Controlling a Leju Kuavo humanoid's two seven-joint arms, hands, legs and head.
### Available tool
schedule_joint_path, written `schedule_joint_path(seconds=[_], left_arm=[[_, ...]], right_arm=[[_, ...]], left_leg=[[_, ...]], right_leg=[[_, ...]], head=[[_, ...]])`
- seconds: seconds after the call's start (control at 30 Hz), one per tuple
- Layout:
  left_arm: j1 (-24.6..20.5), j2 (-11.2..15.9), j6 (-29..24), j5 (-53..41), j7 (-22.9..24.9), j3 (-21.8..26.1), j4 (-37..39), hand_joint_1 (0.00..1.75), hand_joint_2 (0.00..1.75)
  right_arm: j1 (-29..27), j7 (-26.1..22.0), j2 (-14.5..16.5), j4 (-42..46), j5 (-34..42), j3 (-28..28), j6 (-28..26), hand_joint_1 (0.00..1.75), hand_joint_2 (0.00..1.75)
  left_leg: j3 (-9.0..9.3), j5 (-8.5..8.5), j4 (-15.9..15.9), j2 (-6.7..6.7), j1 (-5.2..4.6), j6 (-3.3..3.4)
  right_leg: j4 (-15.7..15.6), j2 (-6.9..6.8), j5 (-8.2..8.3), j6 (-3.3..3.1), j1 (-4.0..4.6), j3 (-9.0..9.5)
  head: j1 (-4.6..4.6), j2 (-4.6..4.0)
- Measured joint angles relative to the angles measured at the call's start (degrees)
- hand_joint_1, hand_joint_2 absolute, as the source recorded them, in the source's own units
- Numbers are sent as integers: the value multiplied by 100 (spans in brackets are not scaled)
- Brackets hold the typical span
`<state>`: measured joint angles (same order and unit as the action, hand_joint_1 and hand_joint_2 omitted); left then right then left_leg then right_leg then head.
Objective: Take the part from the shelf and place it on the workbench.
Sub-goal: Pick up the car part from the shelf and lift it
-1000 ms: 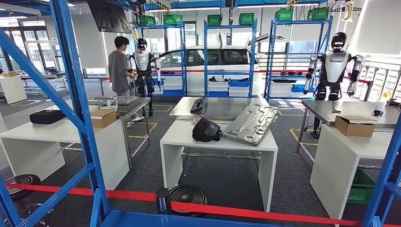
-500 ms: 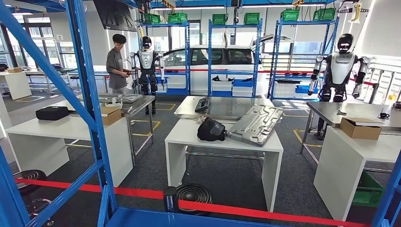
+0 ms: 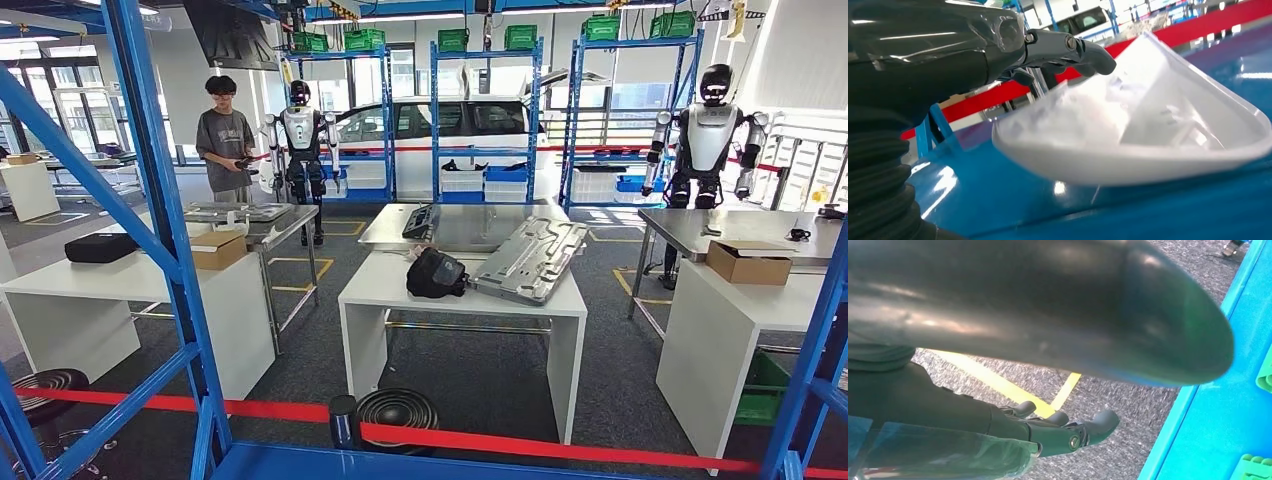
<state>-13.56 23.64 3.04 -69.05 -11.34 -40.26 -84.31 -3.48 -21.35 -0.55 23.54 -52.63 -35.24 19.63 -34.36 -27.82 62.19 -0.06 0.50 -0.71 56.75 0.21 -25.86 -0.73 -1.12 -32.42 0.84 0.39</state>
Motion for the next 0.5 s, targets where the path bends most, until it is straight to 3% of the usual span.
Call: schedule_joint_path(seconds=[0.07, 0.2, 0.27, 0.33, 0.4, 0.43, 0.5], left_arm=[[-61, -6, -24, -28, 19, -2, -4, 0, 175], [-134, -40, -40, -115, 62, -40, -44, 0, 175], [-192, -85, -45, -148, 70, -66, -72, 0, 175], [-229, -130, -42, -167, 75, -90, -76, 0, 175], [-243, -172, -20, -172, 78, -130, -76, 0, 175], [-254, -190, -3, -172, 78, -152, -79, 0, 175], [-287, -220, 30, -171, 78, -190, -92, 0, 175]], right_arm=[[8, 5, 10, 0, 16, 38, 2, 0, 0], [9, 13, 20, -2, 52, 100, 4, 0, 0], [10, 13, 13, -2, 62, 120, 4, 0, 0], [4, 13, 10, -3, 67, 137, 4, 0, 0], [-7, 14, 13, -7, 69, 158, 5, 0, 0], [-8, 15, 15, -8, 70, 172, 7, 0, 0], [-1, 19, 12, -8, 76, 196, 14, 0, 0]], left_leg=[[240, 124, -493, 0, -26, 48], [288, 180, -634, 2, -34, 168], [321, 236, -703, 8, -17, 231], [306, 248, -709, 7, -38, 255], [299, 247, -699, 4, -48, 255], [299, 242, -688, 1, -47, 249], [291, 214, -642, -6, -51, 211]], right_leg=[[4, 2, 4, 36, 23, -14], [73, -12, -30, 152, 24, -84], [550, -23, -271, 136, 35, -324], [1290, -21, -555, 109, 39, -678], [1556, -21, -590, 147, 28, -803], [1351, -22, -480, 190, 18, -702], [588, -24, -194, 259, 1, -323]], head=[[-1, 0], [-9, 1], [-21, 1], [-29, 1], [-34, 1], [-38, 1], [-45, 1]])
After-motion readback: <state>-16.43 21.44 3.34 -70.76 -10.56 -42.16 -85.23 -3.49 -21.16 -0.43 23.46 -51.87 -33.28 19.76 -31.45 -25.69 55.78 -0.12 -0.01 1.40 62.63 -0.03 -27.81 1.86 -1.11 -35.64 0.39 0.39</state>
